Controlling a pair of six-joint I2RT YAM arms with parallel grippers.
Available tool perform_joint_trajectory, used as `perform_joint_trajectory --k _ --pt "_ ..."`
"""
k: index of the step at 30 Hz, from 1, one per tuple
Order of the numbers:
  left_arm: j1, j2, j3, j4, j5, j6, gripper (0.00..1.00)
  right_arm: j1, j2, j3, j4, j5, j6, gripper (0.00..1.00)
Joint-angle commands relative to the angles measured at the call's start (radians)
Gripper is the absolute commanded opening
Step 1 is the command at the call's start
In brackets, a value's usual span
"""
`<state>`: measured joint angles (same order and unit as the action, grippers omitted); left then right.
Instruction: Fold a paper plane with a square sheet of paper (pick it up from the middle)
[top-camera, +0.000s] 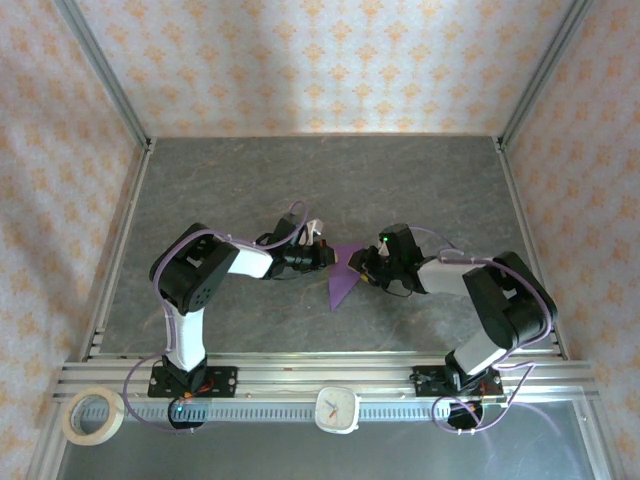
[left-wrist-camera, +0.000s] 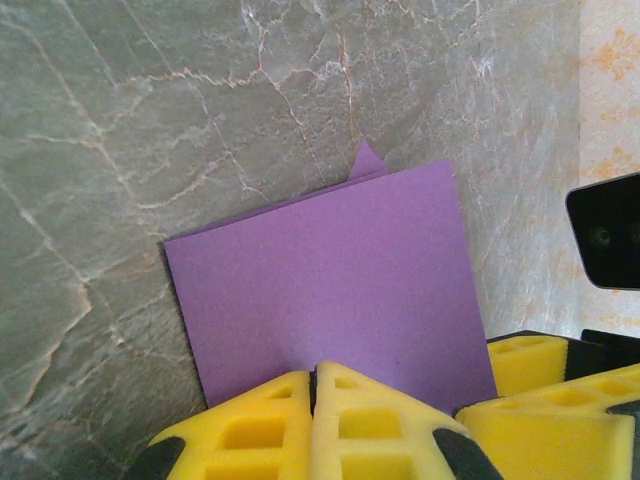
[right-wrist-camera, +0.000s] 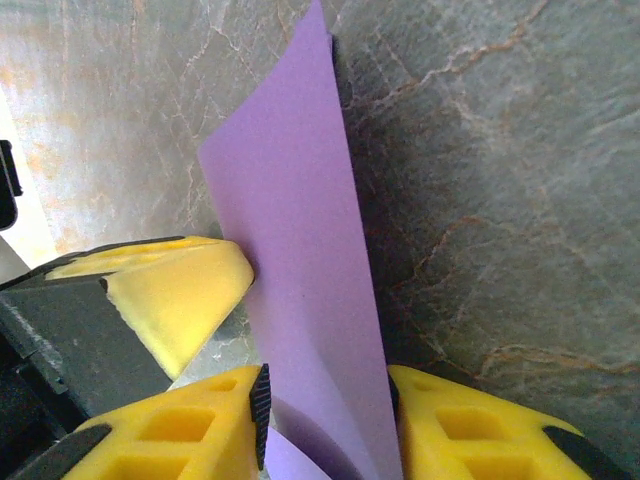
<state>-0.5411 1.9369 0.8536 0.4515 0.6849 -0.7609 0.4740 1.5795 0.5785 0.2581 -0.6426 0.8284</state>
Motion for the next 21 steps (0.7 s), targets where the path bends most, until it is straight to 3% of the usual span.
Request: perform_joint_trajectory --k 1,21 --pt "0.015 0.034 -0.033 -0.055 0.003 0.02 0.0 -0.009 0.008 0.04 -0.008 -0.009 -0.037 0.36" --pt "0.015 0.042 -0.014 -0.094 -0.01 0.042 0.0 -0.084 0.107 0.124 -0.048 -0.125 -0.179 0.35"
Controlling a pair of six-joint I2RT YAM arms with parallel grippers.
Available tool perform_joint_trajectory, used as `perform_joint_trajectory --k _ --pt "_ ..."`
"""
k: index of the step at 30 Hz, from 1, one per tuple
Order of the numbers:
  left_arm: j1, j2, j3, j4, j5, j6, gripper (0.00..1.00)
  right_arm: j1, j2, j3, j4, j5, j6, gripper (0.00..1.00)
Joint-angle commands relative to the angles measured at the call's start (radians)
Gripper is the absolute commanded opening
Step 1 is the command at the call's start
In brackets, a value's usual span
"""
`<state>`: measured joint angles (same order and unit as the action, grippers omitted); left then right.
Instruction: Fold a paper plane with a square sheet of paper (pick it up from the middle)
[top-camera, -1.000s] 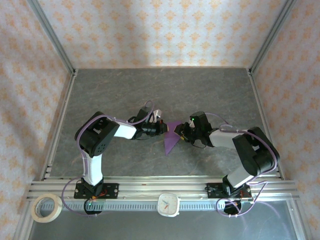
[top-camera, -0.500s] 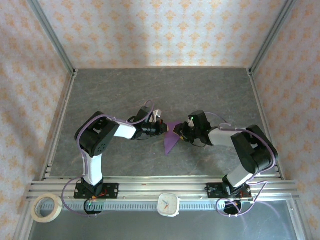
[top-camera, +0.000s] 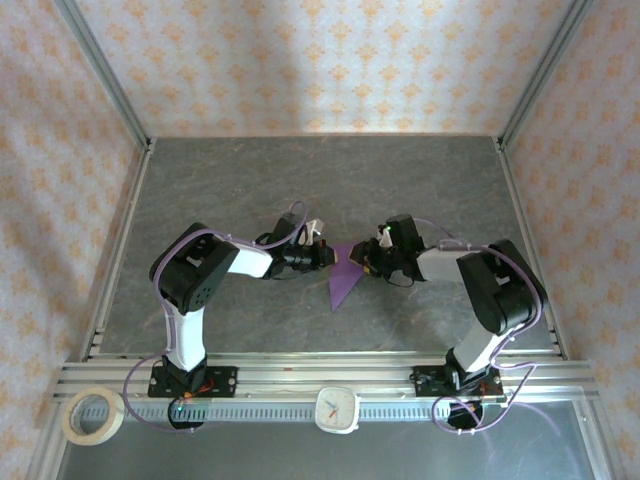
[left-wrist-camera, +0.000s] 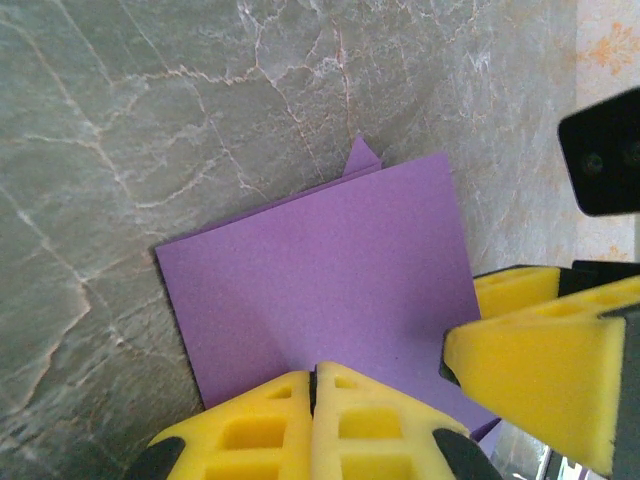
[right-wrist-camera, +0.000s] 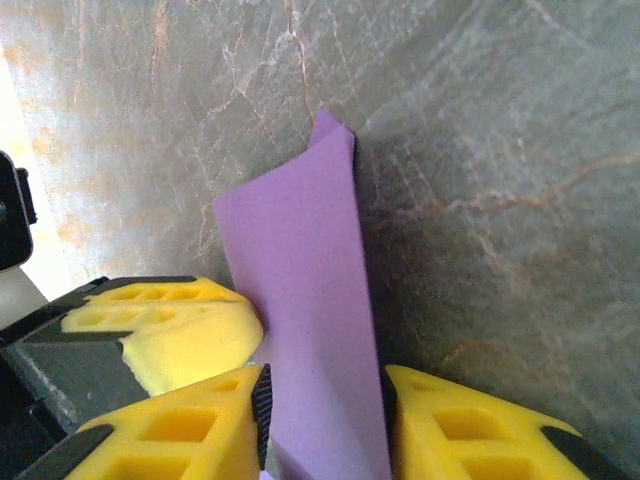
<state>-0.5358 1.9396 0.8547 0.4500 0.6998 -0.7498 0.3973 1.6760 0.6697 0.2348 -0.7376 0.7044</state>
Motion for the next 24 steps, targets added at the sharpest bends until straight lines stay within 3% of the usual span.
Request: perform_joint_trajectory --k 1,9,20,24 --pt "0.01 0.039 -0.016 -0.091 -0.026 0.029 0.0 -0.009 0.017 0.041 -0.03 -0.036 -0.065 0.34" --pt "0.011 0.041 -0.018 -0.1 -0.027 0.033 0.0 -0.025 0.067 0.09 -0.068 -0.083 -0.132 0.26" --pt "0.011 0.044 -0.014 -0.101 -0.026 0.033 0.0 -0.045 0.077 0.099 -0.095 -0.095 -0.17 0.25" --pt "0.01 0.047 -0.016 -0.089 -0.024 0.027 0.0 -0.048 0.076 0.096 -0.095 -0.103 -0.176 0.17"
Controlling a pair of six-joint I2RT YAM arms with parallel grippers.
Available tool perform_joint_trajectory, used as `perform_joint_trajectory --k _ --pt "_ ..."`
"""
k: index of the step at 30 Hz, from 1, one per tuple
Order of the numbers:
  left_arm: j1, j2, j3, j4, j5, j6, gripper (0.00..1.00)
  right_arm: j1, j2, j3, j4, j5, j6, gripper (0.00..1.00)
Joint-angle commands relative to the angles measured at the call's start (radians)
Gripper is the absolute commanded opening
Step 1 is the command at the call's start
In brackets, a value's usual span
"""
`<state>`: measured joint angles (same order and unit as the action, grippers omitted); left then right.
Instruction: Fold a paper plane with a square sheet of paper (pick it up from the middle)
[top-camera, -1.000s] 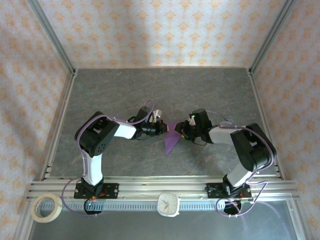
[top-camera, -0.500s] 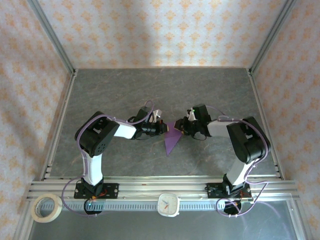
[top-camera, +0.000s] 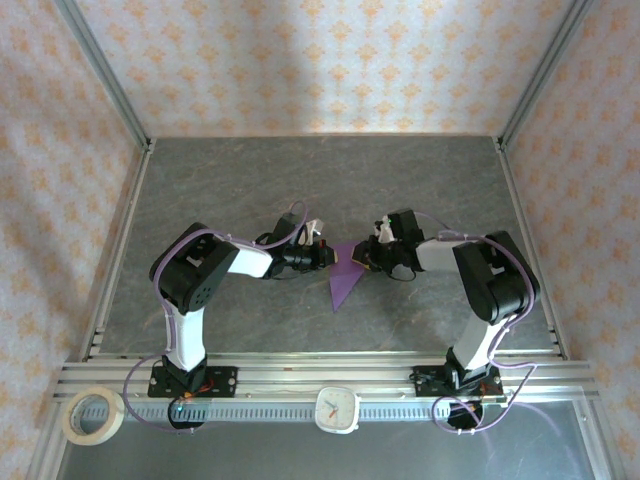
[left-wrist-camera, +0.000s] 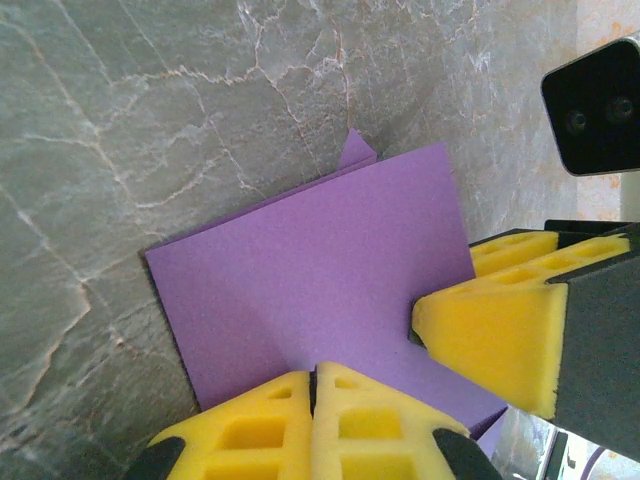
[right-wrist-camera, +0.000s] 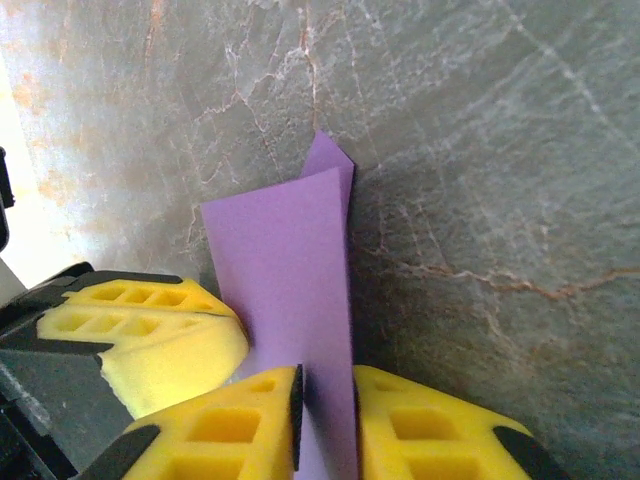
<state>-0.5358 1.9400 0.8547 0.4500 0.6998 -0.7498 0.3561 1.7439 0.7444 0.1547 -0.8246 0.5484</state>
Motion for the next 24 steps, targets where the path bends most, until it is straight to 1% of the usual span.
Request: perform_joint_trajectory --k 1,5,7,12,13,18,24 --pt "0.011 0.049 -0.012 -0.092 -0.019 0.027 0.0 -0.007 0.008 0.02 -0.014 -0.019 -0.024 0.15" --pt "0.011 0.032 -0.009 -0.11 -0.028 0.038 0.0 -0.008 0.006 0.013 -0.007 -0.027 -0.025 0.05" --pt "0.01 0.021 -0.003 -0.113 -0.027 0.037 0.02 -0.008 0.001 0.005 0.007 -0.037 -0.014 0.0" --pt "0.011 -0.021 0.017 -0.125 -0.041 0.034 0.11 -0.008 -0.037 -0.024 0.049 -0.029 0.034 0.0" --pt "0.012 -0.05 0.019 -0.127 -0.045 0.035 0.13 -0.008 -0.049 -0.029 0.057 -0.018 0.049 0.0" --pt "0.012 -0.129 0.01 -0.134 -0.078 0.052 0.23 -0.009 -0.114 -0.112 0.183 0.042 0.218 0.0" --pt "0.014 -0.219 -0.029 -0.162 -0.144 0.119 0.27 -0.006 -0.198 -0.218 0.297 0.168 0.393 0.0"
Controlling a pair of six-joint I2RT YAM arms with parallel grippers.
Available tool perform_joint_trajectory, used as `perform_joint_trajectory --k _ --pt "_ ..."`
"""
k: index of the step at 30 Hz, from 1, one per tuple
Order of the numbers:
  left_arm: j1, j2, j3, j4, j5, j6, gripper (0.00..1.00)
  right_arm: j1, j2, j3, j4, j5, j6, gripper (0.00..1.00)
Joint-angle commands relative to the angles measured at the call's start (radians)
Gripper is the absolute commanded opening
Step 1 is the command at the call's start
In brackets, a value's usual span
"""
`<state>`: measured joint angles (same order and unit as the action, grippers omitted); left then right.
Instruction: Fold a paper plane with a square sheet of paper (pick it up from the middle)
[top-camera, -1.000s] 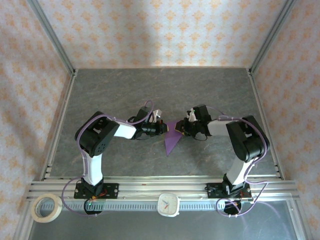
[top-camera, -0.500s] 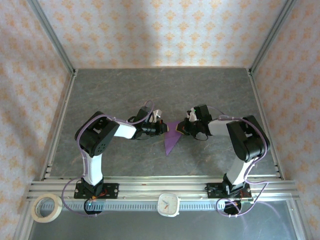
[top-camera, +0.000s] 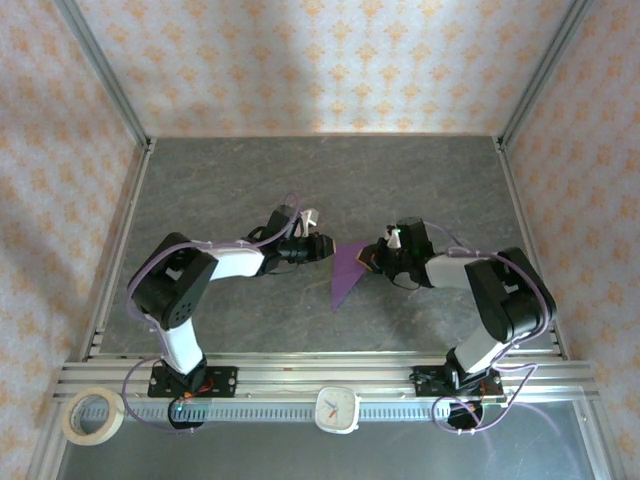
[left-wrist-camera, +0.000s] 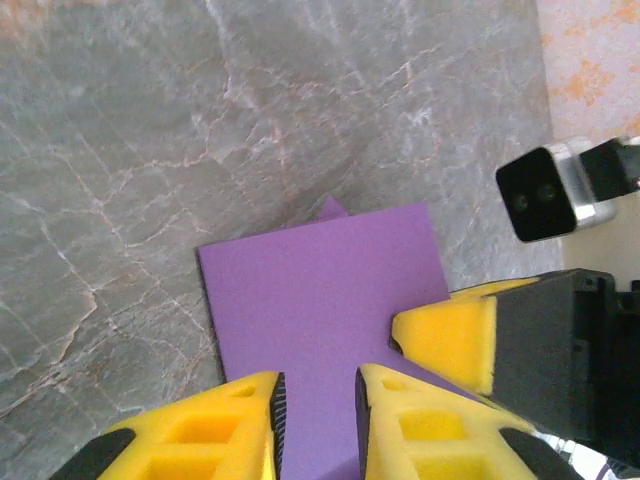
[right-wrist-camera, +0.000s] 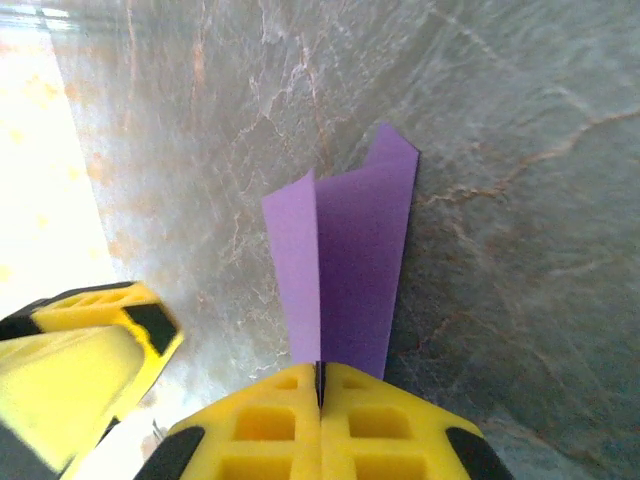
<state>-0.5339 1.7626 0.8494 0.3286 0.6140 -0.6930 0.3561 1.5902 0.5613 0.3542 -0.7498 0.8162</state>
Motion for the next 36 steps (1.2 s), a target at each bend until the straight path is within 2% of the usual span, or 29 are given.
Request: perform_joint_trajectory --k 1,15,22,31,36 --pt "0.012 -0.054 -0.031 -0.047 -0.065 0.073 0.27 -0.003 -0.054 -0.048 0.117 0.102 0.144 0.0" --pt "0.015 -0.187 -0.127 -0.033 -0.123 0.148 0.26 0.09 -0.118 -0.138 0.255 0.274 0.343 0.0" --pt "0.003 -0.224 -0.163 -0.041 -0.149 0.189 0.26 0.099 -0.122 -0.142 0.251 0.289 0.361 0.0" --pt "-0.01 -0.313 -0.168 -0.152 -0.209 0.292 0.27 0.112 -0.12 -0.136 0.25 0.316 0.392 0.0" --pt "-0.018 -0.331 -0.174 -0.143 -0.196 0.313 0.28 0.124 -0.101 -0.121 0.263 0.304 0.396 0.0"
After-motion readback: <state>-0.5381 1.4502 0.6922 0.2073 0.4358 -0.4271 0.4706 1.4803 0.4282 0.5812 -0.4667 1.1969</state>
